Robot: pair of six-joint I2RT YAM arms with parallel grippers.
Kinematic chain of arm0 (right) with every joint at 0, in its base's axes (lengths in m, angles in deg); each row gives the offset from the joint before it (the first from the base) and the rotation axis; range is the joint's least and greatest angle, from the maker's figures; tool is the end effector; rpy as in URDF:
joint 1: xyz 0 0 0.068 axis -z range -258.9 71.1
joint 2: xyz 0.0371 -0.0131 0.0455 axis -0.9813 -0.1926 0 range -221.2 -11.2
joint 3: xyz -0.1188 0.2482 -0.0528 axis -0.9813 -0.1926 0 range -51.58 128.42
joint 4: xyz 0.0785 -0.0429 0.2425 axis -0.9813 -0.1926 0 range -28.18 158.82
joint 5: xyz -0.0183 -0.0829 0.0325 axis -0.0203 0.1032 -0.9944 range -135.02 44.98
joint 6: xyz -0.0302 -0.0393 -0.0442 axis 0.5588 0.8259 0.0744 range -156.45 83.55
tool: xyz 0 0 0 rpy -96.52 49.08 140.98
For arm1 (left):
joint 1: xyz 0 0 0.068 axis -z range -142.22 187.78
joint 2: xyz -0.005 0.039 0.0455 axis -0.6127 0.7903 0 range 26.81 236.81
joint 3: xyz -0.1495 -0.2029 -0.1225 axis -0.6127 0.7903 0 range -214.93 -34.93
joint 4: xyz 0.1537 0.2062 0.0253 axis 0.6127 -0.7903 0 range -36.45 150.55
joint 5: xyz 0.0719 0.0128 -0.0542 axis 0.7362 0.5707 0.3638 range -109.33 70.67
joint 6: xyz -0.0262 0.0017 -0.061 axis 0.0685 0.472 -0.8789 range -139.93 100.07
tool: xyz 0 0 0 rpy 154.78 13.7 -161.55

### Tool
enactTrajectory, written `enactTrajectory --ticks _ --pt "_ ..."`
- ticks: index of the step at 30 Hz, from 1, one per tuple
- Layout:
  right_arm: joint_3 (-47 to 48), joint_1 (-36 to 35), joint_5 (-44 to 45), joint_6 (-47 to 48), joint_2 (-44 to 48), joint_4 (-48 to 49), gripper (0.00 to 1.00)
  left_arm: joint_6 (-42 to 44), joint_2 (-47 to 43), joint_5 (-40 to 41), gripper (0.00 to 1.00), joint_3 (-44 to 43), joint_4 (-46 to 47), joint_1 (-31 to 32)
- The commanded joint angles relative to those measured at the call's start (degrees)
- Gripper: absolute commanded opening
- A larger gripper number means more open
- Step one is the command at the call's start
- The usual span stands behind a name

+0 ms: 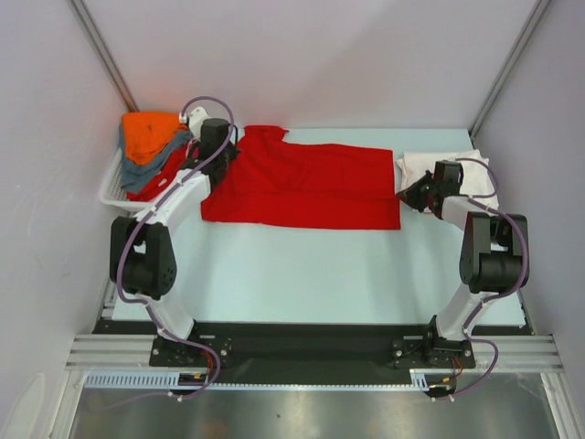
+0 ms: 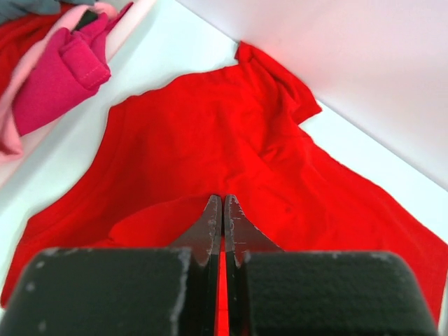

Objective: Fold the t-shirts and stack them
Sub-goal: Fold the tshirt, then flatten the tshirt out

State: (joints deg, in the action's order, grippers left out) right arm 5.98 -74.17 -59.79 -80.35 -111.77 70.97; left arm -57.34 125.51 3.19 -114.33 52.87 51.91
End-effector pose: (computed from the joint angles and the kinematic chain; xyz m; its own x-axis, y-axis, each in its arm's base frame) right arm 0.3818 -0.0181 0.1778 -0.5478 0.7180 -0.4294 0.3711 0.6686 0.6444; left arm 0.4106 -0.0826 0.3032 -0.2853 -0.5069 -0.8134 -0.3511 0.8450 -0.4034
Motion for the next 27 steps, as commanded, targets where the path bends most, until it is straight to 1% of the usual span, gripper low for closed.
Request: enactTrajectory --ticks 1,2,3,4,5,6,8,10,13,14,15,16,17,19,20,22,23,26,27 --pt "2.6 -0.1 1.0 -0.3 -0.8 2.3 0.00 0.9 2.2 -1.5 0.00 -4.2 -0.2 -0.9" --pt "2.6 -0.2 1.1 -0.3 -1.0 2.3 0.02 0.9 2.7 -1.6 0.00 -4.5 -0.5 -0.9" --pt "2.7 -0.2 1.1 -0.4 -1.2 2.3 0.07 0.8 3.8 -1.8 0.00 -4.9 -0.3 -0.9" --pt "2.7 -0.2 1.1 -0.3 -1.3 2.3 0.15 0.8 4.4 -2.1 0.00 -5.8 -0.4 -0.9" --pt "2.5 -0.2 1.2 -0.3 -1.2 2.2 0.44 0.6 5.0 -2.3 0.00 -6.3 -0.4 -0.9" --pt "2.3 -0.2 1.8 -0.3 -1.0 2.4 0.55 0.3 6.0 -2.7 0.00 -7.0 -0.4 -1.0" --pt "1.8 -0.8 2.6 -0.1 0.1 2.2 0.71 -0.5 9.0 -3.5 0.00 -9.8 -0.4 -1.3" --pt "0.6 -1.6 3.2 0.0 1.3 2.3 0.72 -2.5 11.9 -4.5 0.00 -12.3 -0.4 -1.6" --pt "-2.5 -3.7 5.0 0.2 4.7 3.6 0.72 -4.2 14.1 -6.0 0.07 -13.4 0.9 -1.8" --pt "-3.4 -4.3 6.2 0.1 5.6 3.9 0.71 -4.2 14.3 -6.5 0.16 -13.3 1.8 -1.8" --pt "-4.6 -4.6 6.9 0.1 7.7 4.4 0.71 -4.2 14.3 -6.4 0.19 -13.2 2.0 -1.8" --pt "-6.8 -5.9 7.7 0.0 8.5 5.1 0.70 -4.3 14.3 -6.2 0.31 -13.2 1.9 -1.8" --pt "-8.2 -7.4 9.4 -0.5 9.6 5.5 0.68 -4.5 14.0 -5.7 0.39 -13.1 1.9 -1.8" --pt "-12.6 -8.6 11.2 -1.3 12.6 7.2 0.66 -4.3 13.1 -4.9 0.51 -12.1 1.8 -1.7" --pt "-14.1 -9.7 13.3 -1.9 13.6 7.9 0.62 -4.1 11.6 -4.7 0.59 -11.5 1.9 -1.8" --pt "-18.8 -10.8 14.8 -4.6 16.3 9.3 0.59 -2.9 9.7 -4.4 0.64 -9.6 1.7 -1.8" --pt "-20.1 -11.1 18.0 -5.4 17.1 9.9 0.58 -2.6 8.5 -4.5 0.65 -8.9 1.8 -1.7" --pt "-25.3 -12.6 21.7 -8.9 20.4 11.4 0.55 -1.4 2.8 -4.6 0.65 -3.9 1.9 -1.0" --pt "-26.2 -12.8 22.4 -9.7 20.9 11.7 0.54 -1.9 -0.7 -4.5 0.65 -0.1 2.1 -0.8"
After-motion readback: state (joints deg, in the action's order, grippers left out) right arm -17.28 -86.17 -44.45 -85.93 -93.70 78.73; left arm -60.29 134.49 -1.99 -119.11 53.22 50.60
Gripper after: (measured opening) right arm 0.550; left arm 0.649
